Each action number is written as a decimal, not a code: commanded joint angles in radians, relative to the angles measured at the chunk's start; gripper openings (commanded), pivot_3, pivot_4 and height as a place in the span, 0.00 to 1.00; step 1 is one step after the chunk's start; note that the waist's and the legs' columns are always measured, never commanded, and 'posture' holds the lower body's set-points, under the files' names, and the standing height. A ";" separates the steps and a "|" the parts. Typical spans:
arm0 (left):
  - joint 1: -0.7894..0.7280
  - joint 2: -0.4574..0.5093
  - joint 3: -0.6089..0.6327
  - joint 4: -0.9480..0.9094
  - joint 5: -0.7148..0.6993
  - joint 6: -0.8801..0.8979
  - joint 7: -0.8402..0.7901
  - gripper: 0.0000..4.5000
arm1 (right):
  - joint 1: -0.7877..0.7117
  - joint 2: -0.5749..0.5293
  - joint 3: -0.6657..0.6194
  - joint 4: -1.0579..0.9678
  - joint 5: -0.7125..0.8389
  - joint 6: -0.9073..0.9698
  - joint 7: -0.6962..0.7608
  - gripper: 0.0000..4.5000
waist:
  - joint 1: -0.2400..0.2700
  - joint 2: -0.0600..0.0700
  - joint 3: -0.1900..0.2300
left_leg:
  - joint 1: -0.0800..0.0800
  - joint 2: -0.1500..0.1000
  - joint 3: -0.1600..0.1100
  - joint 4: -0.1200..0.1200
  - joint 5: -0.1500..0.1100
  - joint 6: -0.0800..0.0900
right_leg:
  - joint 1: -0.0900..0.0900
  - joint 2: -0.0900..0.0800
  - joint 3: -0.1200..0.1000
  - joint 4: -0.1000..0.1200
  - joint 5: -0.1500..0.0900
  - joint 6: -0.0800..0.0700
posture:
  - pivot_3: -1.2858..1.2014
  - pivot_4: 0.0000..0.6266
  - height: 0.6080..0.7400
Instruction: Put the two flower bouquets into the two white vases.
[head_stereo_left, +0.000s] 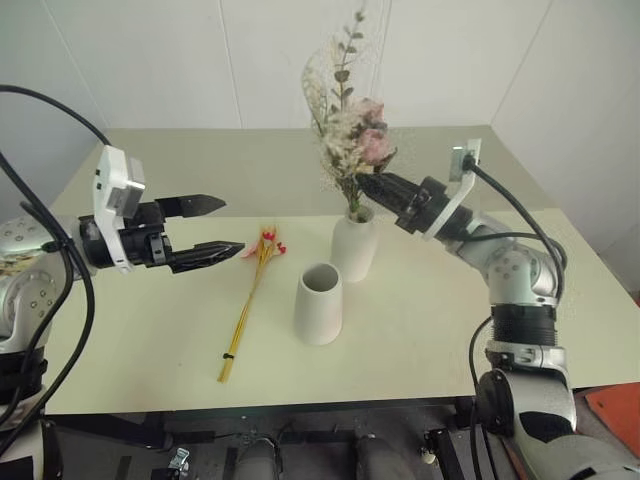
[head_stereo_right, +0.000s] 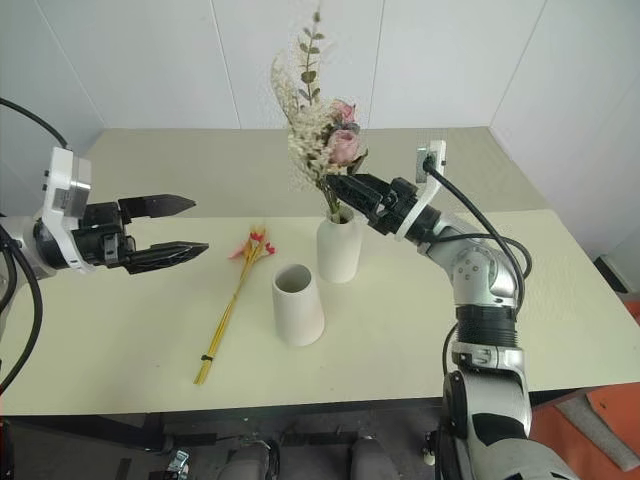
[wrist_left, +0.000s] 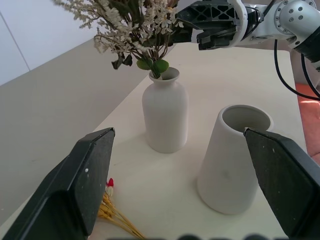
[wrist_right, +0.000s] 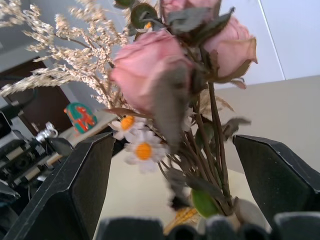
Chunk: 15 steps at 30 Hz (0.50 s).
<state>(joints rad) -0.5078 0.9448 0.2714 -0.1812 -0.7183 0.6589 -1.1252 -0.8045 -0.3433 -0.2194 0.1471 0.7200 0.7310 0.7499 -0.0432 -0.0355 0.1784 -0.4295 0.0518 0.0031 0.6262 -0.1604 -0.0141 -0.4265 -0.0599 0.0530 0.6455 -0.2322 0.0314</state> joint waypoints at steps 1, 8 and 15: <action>0.008 0.020 0.042 -0.031 -0.018 0.006 0.014 1.00 | 0.033 -0.042 0.006 -0.072 -0.034 -0.013 -0.031 1.00 | 0.000 0.000 0.000 | 0.000 0.000 0.000 0.000 0.000 0.000 | 0.000 0.000 0.000 0.000 0.000 0.000 | 0.52 0.24 1.00; 0.042 0.054 -0.016 -0.051 0.042 0.123 0.141 1.00 | 0.163 -0.246 0.053 -0.206 -0.149 -0.078 0.047 1.00 | 0.004 0.000 0.000 | 0.000 0.000 0.000 0.000 0.000 0.000 | 0.000 0.000 0.000 -0.001 -0.002 0.003 | 0.52 0.24 1.00; -0.101 0.071 -0.238 -0.038 0.085 0.466 0.283 1.00 | 0.206 -0.429 0.040 -0.295 -0.131 -0.113 0.221 1.00 | 0.004 -0.001 0.001 | 0.001 0.000 0.000 0.000 0.000 0.000 | 0.001 0.000 0.000 -0.001 -0.004 0.007 | 0.52 0.24 1.00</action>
<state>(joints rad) -0.5727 1.0176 0.0533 -0.2088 -0.6370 1.0583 -0.8705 -0.5923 -0.7499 -0.1590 -0.1025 0.5728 0.6477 0.9339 -0.0388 -0.0364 0.1791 -0.4285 0.0515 0.0031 0.6267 -0.1604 -0.0142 -0.4252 -0.0599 0.0531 0.6446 -0.2364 0.0384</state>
